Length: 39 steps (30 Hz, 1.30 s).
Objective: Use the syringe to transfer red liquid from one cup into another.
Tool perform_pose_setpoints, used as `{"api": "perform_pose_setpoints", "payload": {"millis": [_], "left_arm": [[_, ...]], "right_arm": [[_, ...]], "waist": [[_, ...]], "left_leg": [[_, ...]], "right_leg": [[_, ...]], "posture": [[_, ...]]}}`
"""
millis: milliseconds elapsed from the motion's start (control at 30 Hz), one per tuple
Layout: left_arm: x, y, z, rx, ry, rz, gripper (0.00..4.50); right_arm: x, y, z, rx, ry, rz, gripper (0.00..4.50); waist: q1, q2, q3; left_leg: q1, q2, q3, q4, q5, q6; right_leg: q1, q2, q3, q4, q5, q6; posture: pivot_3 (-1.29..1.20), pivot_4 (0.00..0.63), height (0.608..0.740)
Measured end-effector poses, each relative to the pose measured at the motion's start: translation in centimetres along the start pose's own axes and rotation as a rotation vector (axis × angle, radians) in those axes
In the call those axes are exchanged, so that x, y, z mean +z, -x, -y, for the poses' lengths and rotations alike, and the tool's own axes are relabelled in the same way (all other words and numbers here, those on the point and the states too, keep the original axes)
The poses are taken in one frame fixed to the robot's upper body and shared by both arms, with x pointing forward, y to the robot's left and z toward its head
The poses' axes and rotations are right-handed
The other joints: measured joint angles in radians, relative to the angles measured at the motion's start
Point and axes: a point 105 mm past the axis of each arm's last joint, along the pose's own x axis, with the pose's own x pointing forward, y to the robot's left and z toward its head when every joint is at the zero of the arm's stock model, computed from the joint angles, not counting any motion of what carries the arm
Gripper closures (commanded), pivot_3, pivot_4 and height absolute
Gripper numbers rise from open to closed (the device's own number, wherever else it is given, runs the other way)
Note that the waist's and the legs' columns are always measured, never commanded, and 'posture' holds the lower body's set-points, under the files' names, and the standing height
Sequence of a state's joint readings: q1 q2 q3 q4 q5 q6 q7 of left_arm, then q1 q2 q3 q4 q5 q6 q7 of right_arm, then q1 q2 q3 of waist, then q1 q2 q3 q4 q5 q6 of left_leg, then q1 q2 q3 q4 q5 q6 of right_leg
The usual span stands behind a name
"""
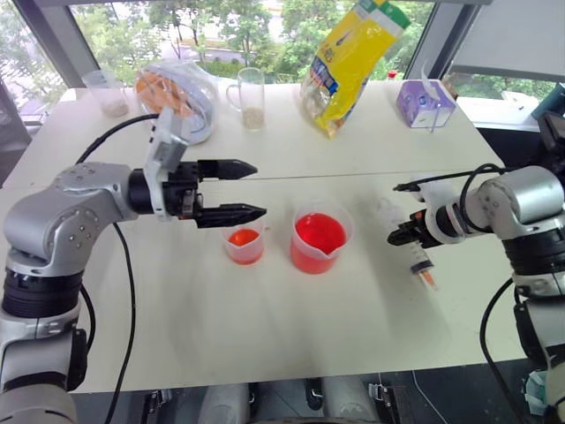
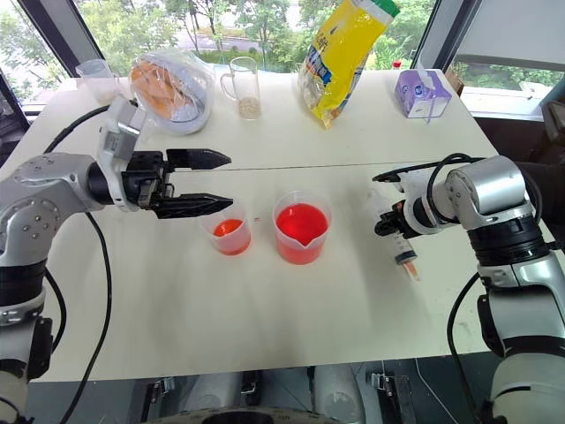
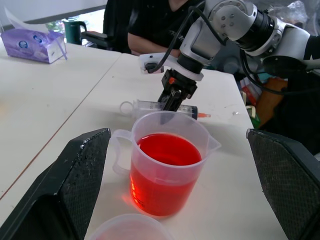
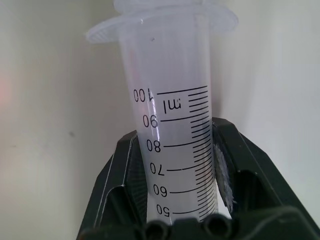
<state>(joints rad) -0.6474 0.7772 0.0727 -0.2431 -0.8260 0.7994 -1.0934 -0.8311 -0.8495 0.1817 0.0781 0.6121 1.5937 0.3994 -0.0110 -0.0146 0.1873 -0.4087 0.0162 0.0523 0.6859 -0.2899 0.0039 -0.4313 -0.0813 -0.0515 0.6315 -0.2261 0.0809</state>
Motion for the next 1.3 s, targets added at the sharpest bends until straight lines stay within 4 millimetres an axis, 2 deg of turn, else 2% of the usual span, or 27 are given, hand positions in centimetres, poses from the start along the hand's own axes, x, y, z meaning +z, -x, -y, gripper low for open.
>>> {"api": "perform_pose_setpoints", "payload": {"millis": [100, 167, 233, 333, 533, 633, 700, 833, 1000, 1300], "left_arm": [[0.6, 0.0, -0.3, -0.007, -0.015, 0.009, 0.0], [1.0, -0.1, -0.6, -0.012, -0.025, 0.024, 0.0], [1.4, -0.2, -0.8, -0.029, -0.032, 0.038, 0.0], [1.6, -0.6, -1.1, -0.059, -0.036, 0.046, 0.0], [2.2, -1.6, -1.7, -0.125, -0.06, 0.047, 0.0], [2.8, -2.2, -2.0, -0.16, -0.073, 0.049, 0.0], [2.8, -2.5, -2.1, -0.172, -0.076, 0.044, 0.0], [2.7, -2.7, -2.5, -0.168, -0.064, 0.041, 0.0], [3.2, -3.8, -2.4, -0.184, -0.085, 0.061, 0.0], [3.1, -5.3, -2.5, -0.174, -0.072, 0.085, 0.0]], "right_arm": [[3.3, 3.1, -0.6, 0.009, 0.091, 0.271, 3.08], [6.0, 6.6, -1.6, 0.007, 0.189, 0.51, 3.08], [7.6, 9.6, -3.0, 0.023, 0.251, 0.709, 3.08], [8.3, 12.2, -5.5, 0.101, 0.31, 0.916, 3.08], [8.1, 13.7, -10.0, 0.284, 0.338, 1.174, 3.08], [6.8, 12.3, -13.5, 0.465, 0.347, 1.222, 3.08], [6.0, 10.7, -14.4, 0.496, 0.348, 1.204, 3.08], [5.2, 8.5, -14.1, 0.467, 0.346, 1.202, 3.08], [3.6, 5.4, -14.1, 0.456, 0.361, 1.145, 3.08], [2.9, 4.6, -14.2, 0.451, 0.374, 1.135, 3.08]], "waist": [[0.003, 0.0, 0.0], [0.003, 0.0, 0.0], [0.003, 0.0, 0.0], [0.002, 0.0, 0.0], [0.001, 0.0, 0.0], [0.0, 0.0, 0.0], [0.0, 0.0, 0.0], [0.002, 0.0, 0.0], [0.001, 0.0, 0.0], [0.001, 0.0, 0.0]], "left_leg": [[0.0, 0.0, 0.0, 0.0, 0.0, 0.0], [0.0, 0.0, 0.0, 0.0, 0.0, 0.0], [0.0, 0.0, -0.001, 0.0, 0.0, 0.0], [0.0, 0.0, -0.001, 0.0, 0.0, 0.0], [0.001, 0.0, -0.001, 0.0, 0.0, 0.0], [0.001, -0.001, -0.001, 0.0, 0.0, 0.0], [0.001, -0.001, 0.0, 0.0, 0.0, 0.0], [0.0, -0.002, -0.001, 0.0, 0.0, 0.0], [0.001, -0.002, -0.001, 0.0, 0.0, 0.0], [0.001, -0.001, -0.001, 0.0, 0.0, 0.0]], "right_leg": [[0.0, 0.0, 0.0, 0.0, 0.0, 0.0], [0.0, 0.0, 0.0, 0.0, 0.0, 0.0], [0.0, 0.0, -0.001, 0.0, 0.0, 0.0], [0.001, 0.0, -0.001, 0.0, 0.0, 0.0], [0.001, 0.0, -0.001, 0.0, 0.0, 0.0], [0.001, 0.001, -0.001, 0.0, 0.0, 0.0], [0.001, 0.0, -0.001, 0.0, 0.0, 0.0], [0.001, 0.0, -0.001, 0.0, 0.0, 0.0], [0.001, 0.0, -0.001, 0.0, 0.0, 0.0], [0.001, 0.0, -0.001, 0.001, 0.0, 0.0]], "posture": [[0.0, 0.15, 0.74], [0.0, 0.15, 0.74], [0.0, 0.15, 0.74], [0.0, 0.15, 0.74], [0.0, 0.15, 0.74], [0.0, 0.15, 0.74], [0.0, 0.15, 0.74], [0.0, 0.15, 0.74], [0.0, 0.15, 0.74], [0.0, 0.15, 0.74]]}}
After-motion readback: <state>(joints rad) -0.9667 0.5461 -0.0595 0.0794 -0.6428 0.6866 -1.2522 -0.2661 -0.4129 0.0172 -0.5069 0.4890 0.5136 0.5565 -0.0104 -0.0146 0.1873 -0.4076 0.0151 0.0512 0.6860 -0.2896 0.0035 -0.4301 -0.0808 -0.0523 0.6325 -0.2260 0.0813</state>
